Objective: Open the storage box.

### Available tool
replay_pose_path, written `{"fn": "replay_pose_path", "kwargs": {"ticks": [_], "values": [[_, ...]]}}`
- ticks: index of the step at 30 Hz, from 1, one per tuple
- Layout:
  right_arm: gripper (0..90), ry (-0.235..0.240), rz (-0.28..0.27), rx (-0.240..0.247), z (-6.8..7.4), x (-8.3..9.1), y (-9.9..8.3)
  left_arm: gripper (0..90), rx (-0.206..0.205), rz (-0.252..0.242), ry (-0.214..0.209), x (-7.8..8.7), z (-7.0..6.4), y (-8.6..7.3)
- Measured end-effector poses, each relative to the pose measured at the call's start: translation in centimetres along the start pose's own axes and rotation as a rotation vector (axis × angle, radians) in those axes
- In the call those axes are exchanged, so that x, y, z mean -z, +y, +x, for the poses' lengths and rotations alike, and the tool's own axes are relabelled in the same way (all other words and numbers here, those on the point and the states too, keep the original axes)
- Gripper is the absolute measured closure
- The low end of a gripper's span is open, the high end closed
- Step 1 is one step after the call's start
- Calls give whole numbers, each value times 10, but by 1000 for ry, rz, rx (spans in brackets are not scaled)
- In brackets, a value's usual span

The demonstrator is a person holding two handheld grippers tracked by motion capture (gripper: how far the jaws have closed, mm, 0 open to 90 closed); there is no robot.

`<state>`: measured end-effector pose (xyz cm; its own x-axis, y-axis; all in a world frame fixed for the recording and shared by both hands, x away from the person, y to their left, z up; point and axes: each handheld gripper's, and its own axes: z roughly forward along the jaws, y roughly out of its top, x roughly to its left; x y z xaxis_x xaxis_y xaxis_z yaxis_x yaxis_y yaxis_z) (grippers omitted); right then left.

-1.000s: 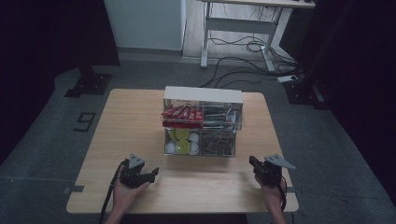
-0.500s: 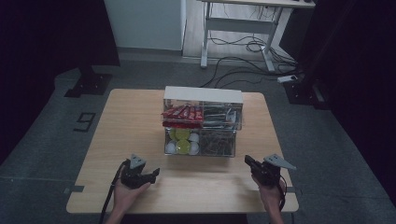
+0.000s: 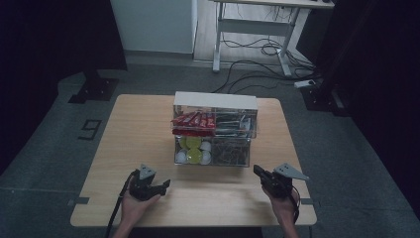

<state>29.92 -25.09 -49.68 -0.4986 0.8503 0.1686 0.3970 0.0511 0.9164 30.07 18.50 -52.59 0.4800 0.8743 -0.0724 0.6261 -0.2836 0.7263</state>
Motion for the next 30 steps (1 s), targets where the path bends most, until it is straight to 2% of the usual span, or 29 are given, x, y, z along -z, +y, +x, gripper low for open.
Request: {"fn": "replay_pose_path", "kwargs": {"ticks": [12,25,28,30], "values": [[888,24,-15,29,11,-5,2,311,-2,8,-3,-2,-1,-1],[890,97,-1,-12,21,-17,0,311,-2,10,-5,-2,-1,-1],[890,94,-2,-4,23,-19,0,312,-2,9,-4,-2,-1,-1],[890,74,-2,22,25,-20,0,312,-2,9,-4,-2,-1,-1]]}}
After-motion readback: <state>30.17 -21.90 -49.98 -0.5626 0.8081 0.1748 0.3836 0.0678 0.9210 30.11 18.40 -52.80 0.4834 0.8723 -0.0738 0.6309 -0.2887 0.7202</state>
